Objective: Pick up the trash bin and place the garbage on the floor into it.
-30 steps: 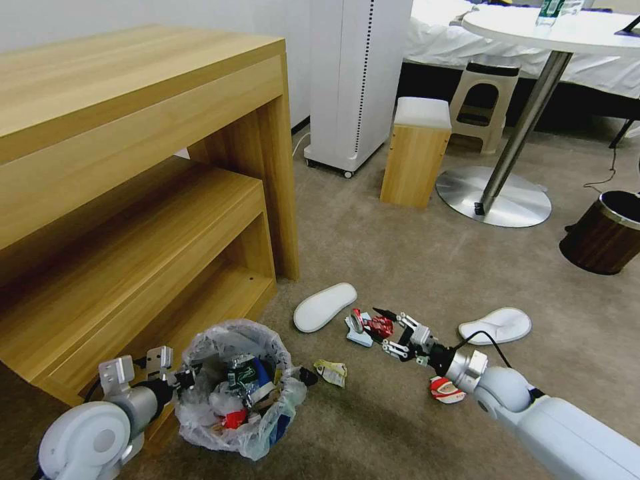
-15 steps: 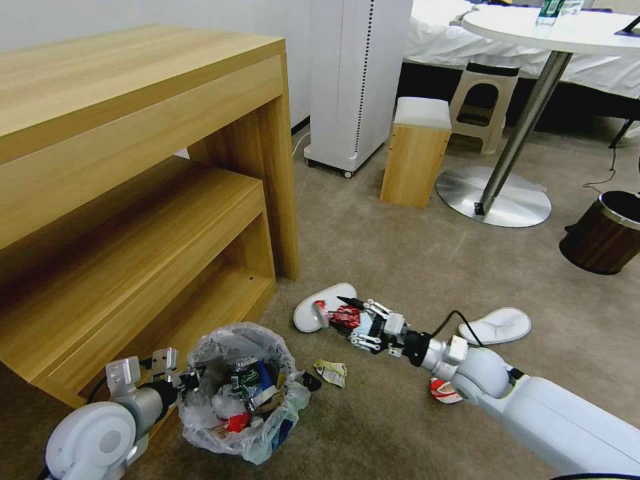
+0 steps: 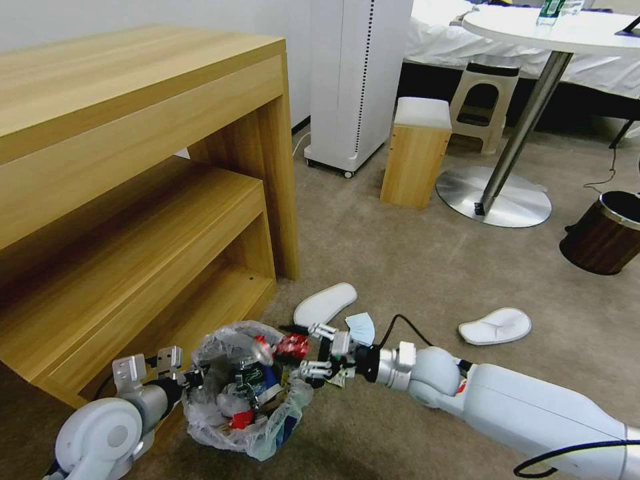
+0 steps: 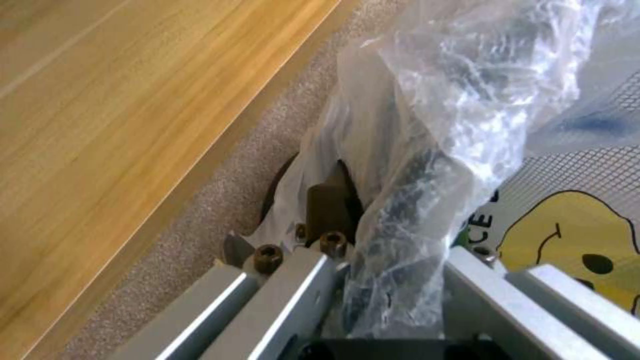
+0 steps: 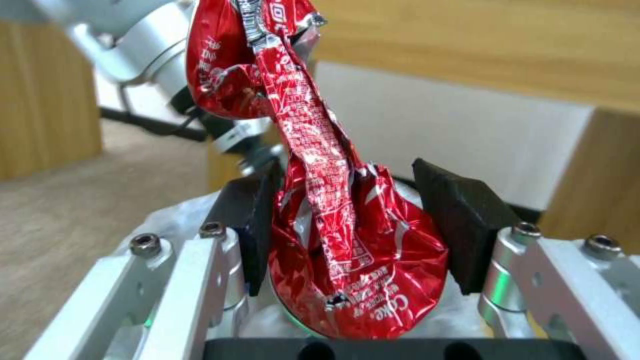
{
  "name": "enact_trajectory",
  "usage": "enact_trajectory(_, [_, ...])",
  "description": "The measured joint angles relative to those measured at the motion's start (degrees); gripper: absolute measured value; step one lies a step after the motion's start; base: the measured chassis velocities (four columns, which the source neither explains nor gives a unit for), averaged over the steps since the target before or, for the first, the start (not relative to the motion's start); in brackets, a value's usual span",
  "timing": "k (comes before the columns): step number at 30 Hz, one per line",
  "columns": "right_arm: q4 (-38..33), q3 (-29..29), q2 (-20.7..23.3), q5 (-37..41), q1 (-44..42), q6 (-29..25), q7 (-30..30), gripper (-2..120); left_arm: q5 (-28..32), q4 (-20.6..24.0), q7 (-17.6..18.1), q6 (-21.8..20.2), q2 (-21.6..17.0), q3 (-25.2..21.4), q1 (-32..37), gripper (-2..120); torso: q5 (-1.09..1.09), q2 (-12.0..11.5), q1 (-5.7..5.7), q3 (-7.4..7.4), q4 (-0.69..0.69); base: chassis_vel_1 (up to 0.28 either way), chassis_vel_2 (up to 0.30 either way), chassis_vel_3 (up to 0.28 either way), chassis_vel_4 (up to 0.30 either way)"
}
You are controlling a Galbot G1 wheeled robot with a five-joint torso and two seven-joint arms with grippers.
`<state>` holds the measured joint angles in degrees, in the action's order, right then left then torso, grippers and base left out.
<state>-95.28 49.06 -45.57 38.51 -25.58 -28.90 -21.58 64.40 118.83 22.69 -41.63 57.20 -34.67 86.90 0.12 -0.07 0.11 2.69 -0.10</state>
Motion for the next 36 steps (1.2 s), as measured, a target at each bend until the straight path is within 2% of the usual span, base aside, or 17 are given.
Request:
enact_trajectory(7, [2.35, 6.15, -2.23, -0.14, 2.42, 0.11, 0.25, 48, 0.07, -0.75, -0.02, 0.1, 0.16, 0.7, -0.94, 0, 0.0, 0.0, 0.0, 0.0, 0.0, 0.0, 0.0, 0.0, 0.0])
enact_trajectory(16, [4.37, 10.55, -4.7, 0.17, 5.25, 0.31, 1.44, 48, 0.01, -0.89, -0.06, 0.18, 0.34, 1.02, -1.14, 0, 0.0, 0.0, 0.0, 0.0, -0.01, 0.0, 0.0, 0.0, 0.0])
enact_trajectory(22, [6.19, 14.99, -8.49, 1.11, 10.13, 0.52, 2.43, 48, -0.76, -0.09, -0.17, 0.23, 1.33, 0.22, -0.02, 0, -0.02, 0.0, 0.0, 0.0, 0.0, 0.0, 0.0, 0.0, 0.0])
enact_trajectory(36, [12.04, 17.82, -13.89, 1.54, 13.03, 0.38, 3.37, 48, -2.6, 1.52, -0.59, 0.2, 2.36, -0.22, 1.95, 0, 0.0, 0.0, 0.0, 0.0, -0.01, 0.0, 0.0, 0.0, 0.0])
